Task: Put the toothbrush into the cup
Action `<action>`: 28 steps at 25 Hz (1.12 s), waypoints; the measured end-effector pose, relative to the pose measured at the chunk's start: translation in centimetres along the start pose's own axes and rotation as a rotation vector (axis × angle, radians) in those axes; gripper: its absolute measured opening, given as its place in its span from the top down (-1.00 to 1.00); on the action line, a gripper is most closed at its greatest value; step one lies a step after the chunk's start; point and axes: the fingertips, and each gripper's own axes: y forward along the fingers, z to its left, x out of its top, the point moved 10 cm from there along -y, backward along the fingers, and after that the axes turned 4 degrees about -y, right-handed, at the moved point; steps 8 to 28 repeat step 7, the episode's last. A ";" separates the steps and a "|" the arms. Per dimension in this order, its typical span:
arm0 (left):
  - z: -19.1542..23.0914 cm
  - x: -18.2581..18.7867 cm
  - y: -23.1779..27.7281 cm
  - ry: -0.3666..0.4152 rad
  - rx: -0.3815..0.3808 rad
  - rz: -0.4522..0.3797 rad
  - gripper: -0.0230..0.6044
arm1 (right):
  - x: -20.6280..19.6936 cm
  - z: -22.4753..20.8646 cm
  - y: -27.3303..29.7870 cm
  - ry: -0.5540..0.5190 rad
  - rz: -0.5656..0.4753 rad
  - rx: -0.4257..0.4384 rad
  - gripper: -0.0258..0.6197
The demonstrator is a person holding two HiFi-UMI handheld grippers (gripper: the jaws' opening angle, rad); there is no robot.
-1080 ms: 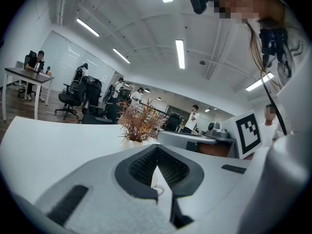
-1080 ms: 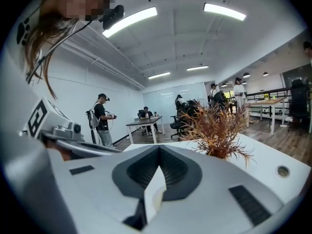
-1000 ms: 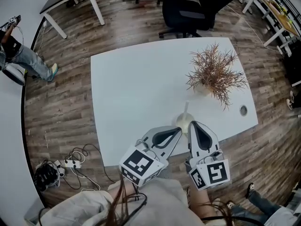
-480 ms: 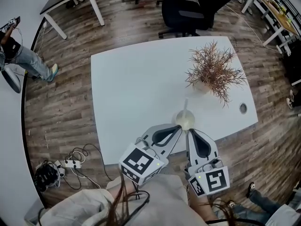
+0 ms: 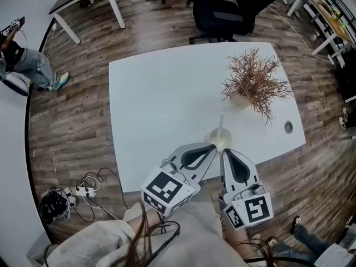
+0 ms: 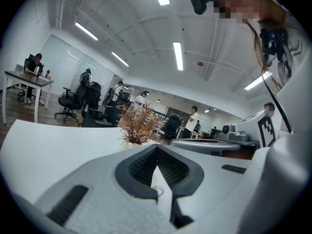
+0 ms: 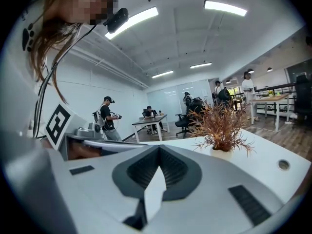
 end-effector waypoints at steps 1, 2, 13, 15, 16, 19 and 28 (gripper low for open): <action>0.1 0.0 0.0 -0.001 0.000 0.000 0.92 | 0.0 0.0 0.1 0.000 0.001 0.000 0.87; 0.1 0.0 0.0 -0.003 0.000 -0.001 0.92 | 0.0 0.0 0.1 0.001 0.003 0.001 0.87; 0.2 0.3 0.4 0.004 -0.005 0.002 0.92 | 0.0 -0.4 0.2 0.005 0.012 -0.004 0.87; 0.2 0.3 0.4 0.004 -0.005 0.002 0.92 | 0.0 -0.4 0.2 0.005 0.012 -0.004 0.87; 0.2 0.3 0.4 0.004 -0.005 0.002 0.92 | 0.0 -0.4 0.2 0.005 0.012 -0.004 0.87; 0.2 0.3 0.4 0.004 -0.005 0.002 0.92 | 0.0 -0.4 0.2 0.005 0.012 -0.004 0.87; 0.2 0.3 0.4 0.004 -0.005 0.002 0.92 | 0.0 -0.4 0.2 0.005 0.012 -0.004 0.87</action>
